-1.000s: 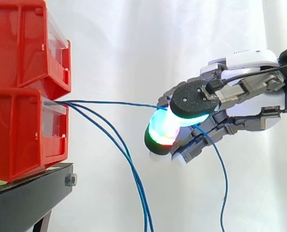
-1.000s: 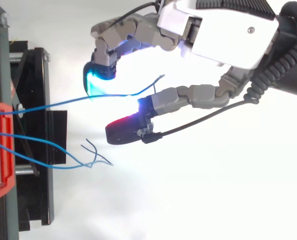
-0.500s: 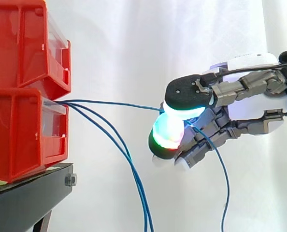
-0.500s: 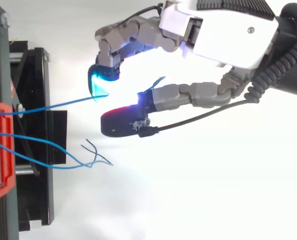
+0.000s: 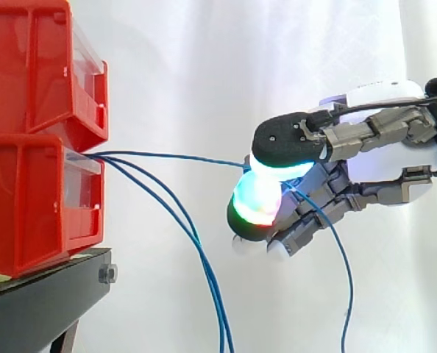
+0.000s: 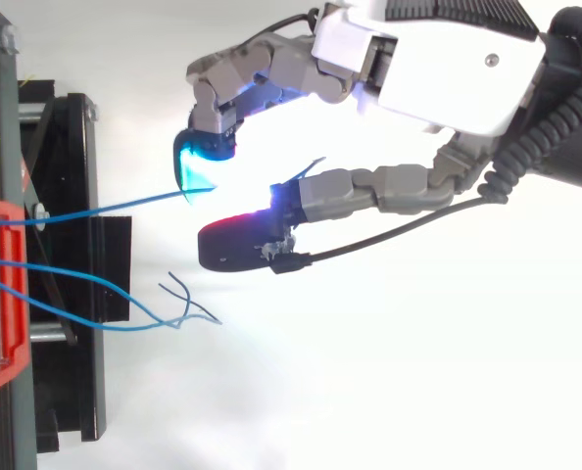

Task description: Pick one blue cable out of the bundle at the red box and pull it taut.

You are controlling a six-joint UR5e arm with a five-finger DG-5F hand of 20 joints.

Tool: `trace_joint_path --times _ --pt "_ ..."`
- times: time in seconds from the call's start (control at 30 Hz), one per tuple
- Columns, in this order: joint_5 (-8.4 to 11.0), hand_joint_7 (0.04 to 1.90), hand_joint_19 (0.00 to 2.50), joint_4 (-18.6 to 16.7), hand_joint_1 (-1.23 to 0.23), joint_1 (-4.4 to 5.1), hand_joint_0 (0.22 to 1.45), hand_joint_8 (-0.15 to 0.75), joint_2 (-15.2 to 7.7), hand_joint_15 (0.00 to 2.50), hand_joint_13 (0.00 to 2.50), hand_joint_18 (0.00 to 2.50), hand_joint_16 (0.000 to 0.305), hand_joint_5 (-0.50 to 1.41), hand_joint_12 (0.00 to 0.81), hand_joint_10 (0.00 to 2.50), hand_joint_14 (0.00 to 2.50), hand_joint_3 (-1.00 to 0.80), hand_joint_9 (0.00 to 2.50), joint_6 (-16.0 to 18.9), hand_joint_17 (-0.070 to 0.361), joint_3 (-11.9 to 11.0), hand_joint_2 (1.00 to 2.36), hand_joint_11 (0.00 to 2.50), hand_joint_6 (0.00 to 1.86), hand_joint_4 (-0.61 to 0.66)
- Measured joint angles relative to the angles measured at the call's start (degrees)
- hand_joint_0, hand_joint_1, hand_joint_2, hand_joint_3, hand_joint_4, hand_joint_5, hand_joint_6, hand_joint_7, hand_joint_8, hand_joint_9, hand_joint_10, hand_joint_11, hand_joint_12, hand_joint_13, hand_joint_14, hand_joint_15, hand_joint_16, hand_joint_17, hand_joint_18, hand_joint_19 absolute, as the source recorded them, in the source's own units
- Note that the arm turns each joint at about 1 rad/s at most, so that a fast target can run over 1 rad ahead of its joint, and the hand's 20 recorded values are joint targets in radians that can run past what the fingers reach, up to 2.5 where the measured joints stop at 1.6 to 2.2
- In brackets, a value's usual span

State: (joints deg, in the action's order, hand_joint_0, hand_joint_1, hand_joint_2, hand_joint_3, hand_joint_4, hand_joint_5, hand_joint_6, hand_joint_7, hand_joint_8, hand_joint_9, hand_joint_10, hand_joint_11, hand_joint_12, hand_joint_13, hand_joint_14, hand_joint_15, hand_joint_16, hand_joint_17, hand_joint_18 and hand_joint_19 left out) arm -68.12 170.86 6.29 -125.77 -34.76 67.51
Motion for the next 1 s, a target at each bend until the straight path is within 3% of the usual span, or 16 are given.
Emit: trace_joint_path --times 0.37,0.7,1.0 --pt "0.01 0.93 0.35 0.0 -0.45 -0.01 0.58 0.382 0.0 0.23 0.39 0.41 0.055 -0.15 0.387 0.01 0.01 -0.38 0.72 0.0 0.125 0.0 1.01 0.51 0.84 0.18" --pt "0.01 0.96 0.32 0.0 -0.55 -0.04 0.59 0.391 0.0 0.22 0.40 0.44 0.056 -0.16 0.395 0.01 0.01 -0.17 0.71 0.0 0.126 0.0 1.02 0.53 0.87 0.20" --pt "0.01 0.90 0.29 0.0 -0.64 -0.03 0.59 0.398 0.0 0.21 0.41 0.48 0.060 -0.17 0.411 0.01 0.01 -0.12 0.71 0.0 0.135 0.0 1.02 0.55 0.90 0.24"
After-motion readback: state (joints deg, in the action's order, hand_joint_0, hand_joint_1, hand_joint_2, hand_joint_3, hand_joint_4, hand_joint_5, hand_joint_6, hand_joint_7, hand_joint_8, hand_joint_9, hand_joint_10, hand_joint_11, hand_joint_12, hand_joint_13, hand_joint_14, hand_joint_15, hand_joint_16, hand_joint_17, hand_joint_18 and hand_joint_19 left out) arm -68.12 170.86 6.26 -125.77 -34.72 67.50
